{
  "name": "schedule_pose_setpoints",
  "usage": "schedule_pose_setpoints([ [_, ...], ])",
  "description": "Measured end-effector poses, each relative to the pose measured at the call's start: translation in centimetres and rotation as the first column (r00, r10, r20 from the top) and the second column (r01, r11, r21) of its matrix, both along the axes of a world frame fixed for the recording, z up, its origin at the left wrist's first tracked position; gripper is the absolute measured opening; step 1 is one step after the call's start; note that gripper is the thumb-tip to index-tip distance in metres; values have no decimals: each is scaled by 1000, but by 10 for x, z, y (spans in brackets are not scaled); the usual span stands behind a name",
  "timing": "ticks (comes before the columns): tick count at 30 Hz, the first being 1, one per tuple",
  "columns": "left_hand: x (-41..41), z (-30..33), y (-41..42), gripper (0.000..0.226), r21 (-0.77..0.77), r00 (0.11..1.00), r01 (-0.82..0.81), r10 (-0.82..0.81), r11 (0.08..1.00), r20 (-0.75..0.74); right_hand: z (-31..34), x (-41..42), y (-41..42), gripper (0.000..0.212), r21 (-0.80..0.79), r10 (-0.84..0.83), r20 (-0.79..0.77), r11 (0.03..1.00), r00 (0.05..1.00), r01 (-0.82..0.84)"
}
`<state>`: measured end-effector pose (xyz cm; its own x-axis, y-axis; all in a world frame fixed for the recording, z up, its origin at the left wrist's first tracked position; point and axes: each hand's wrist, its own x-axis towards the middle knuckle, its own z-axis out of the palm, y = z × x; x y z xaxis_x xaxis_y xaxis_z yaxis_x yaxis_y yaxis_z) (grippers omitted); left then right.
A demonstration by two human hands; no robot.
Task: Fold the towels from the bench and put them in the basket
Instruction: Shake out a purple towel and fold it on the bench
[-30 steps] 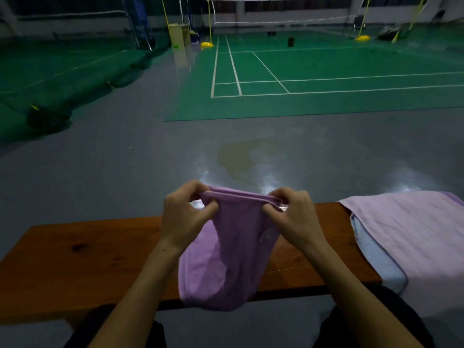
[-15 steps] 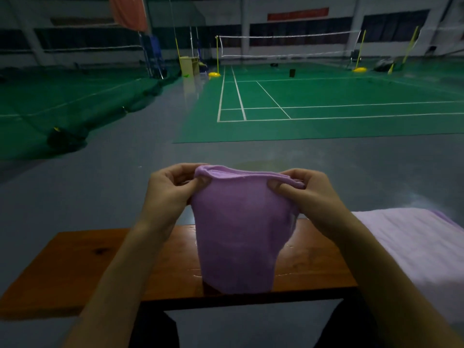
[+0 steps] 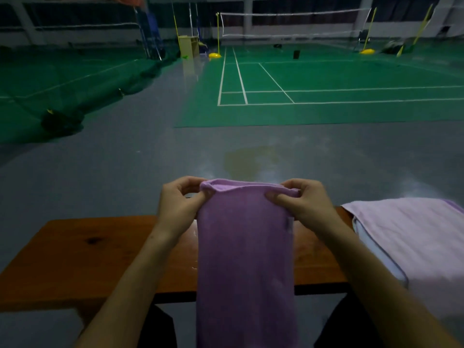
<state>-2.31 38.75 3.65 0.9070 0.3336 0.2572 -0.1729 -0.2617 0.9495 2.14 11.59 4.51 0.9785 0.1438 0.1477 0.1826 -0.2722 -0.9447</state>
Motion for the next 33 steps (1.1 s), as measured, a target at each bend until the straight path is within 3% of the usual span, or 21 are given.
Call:
schedule_pose_setpoints([
  [5,58,-82,15,13,203,986,-110,132,973,-98,-83,59,18,11,-110,-8,-35,994,999,5],
  [10,106,-124,25,11,117,961,-119,144,986,-235,-131,112,38,15,-189,-74,-91,980,993,55],
  [15,145,-149,32,7,85,950,-159,176,984,-256,-155,145,60,9,-264,-104,-85,961,991,78],
  [19,161,-159,31,12,45,947,-175,181,983,-265,-162,163,65,19,-332,-128,-93,939,987,90],
  [22,154,-155,32,25,69,953,-157,169,985,-250,-161,163,63,33,-348,-117,-89,934,989,80],
  [25,137,-143,32,33,198,967,-117,157,973,-200,-155,152,54,43,-361,-72,-68,931,995,43],
  [29,101,-127,26,19,277,973,-13,76,961,-216,-141,107,37,38,-419,-68,61,904,996,88],
  [33,43,-123,16,14,373,975,112,-30,921,-219,-135,45,27,23,-433,13,99,901,995,31],
])
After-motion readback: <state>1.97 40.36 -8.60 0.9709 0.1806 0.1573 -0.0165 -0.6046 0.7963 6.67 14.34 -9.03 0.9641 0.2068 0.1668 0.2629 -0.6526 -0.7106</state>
